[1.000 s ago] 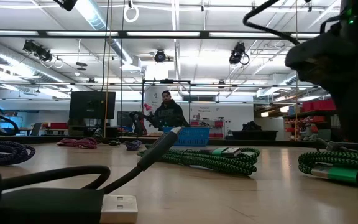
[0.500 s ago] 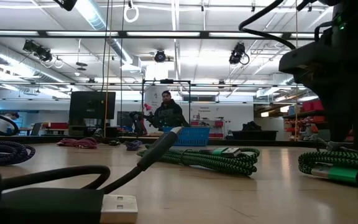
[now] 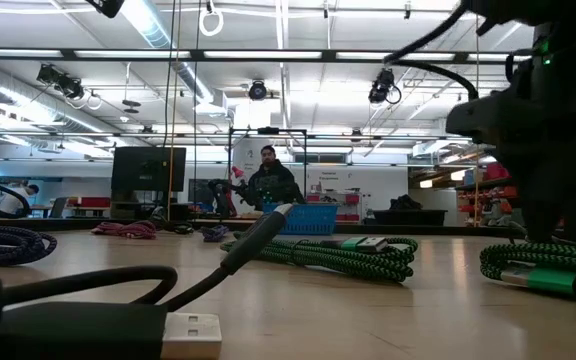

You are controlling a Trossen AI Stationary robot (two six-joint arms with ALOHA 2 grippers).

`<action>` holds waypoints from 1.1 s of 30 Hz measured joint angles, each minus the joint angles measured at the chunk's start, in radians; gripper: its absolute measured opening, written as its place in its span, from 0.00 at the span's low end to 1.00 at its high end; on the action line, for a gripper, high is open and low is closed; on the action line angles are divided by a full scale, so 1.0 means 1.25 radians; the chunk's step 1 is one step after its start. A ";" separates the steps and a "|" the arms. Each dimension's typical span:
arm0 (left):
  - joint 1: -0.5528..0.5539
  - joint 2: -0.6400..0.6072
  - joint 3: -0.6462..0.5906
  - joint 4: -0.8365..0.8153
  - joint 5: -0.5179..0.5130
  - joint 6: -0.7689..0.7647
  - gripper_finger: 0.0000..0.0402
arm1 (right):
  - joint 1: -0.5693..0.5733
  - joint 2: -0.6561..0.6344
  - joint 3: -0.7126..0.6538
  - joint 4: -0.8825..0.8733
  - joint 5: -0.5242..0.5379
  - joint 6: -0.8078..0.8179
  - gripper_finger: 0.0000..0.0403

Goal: Pick & Place USB Port
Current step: Put the black charger cable into the blue bin

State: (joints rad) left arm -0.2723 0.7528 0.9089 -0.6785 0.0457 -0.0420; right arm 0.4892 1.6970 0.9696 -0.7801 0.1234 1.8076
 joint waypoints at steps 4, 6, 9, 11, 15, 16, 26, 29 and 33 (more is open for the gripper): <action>0.000 0.000 0.000 0.000 0.000 0.000 0.48 | 0.000 0.012 -0.015 0.021 0.005 0.001 0.40; 0.000 0.000 0.000 0.000 0.000 0.000 0.48 | 0.000 0.010 -0.042 0.056 0.011 0.002 0.39; 0.000 0.000 0.000 0.000 0.000 0.000 0.48 | 0.001 0.006 -0.062 0.080 0.011 -0.003 0.35; 0.000 0.000 0.000 -0.001 0.000 0.000 0.48 | 0.000 0.005 -0.072 0.083 -0.001 -0.008 0.30; 0.000 0.000 0.000 0.000 0.000 0.000 0.48 | 0.000 0.006 -0.074 0.075 -0.013 -0.031 0.10; 0.000 0.000 0.000 0.000 0.000 0.000 0.48 | 0.000 0.006 -0.074 0.075 -0.013 -0.046 0.05; 0.000 0.000 0.000 0.001 0.000 0.000 0.48 | -0.056 -0.058 -0.080 0.078 0.027 -0.148 0.01; 0.000 0.000 0.000 0.002 -0.001 0.001 0.48 | -0.094 -0.102 -0.079 0.082 0.061 -0.201 0.01; 0.000 0.000 0.000 0.002 -0.006 0.001 0.48 | -0.162 -0.154 -0.077 0.105 0.086 -0.302 0.01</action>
State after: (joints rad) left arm -0.2723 0.7525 0.9089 -0.6762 0.0380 -0.0402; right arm 0.2864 1.5045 0.8729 -0.6488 0.2311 1.4303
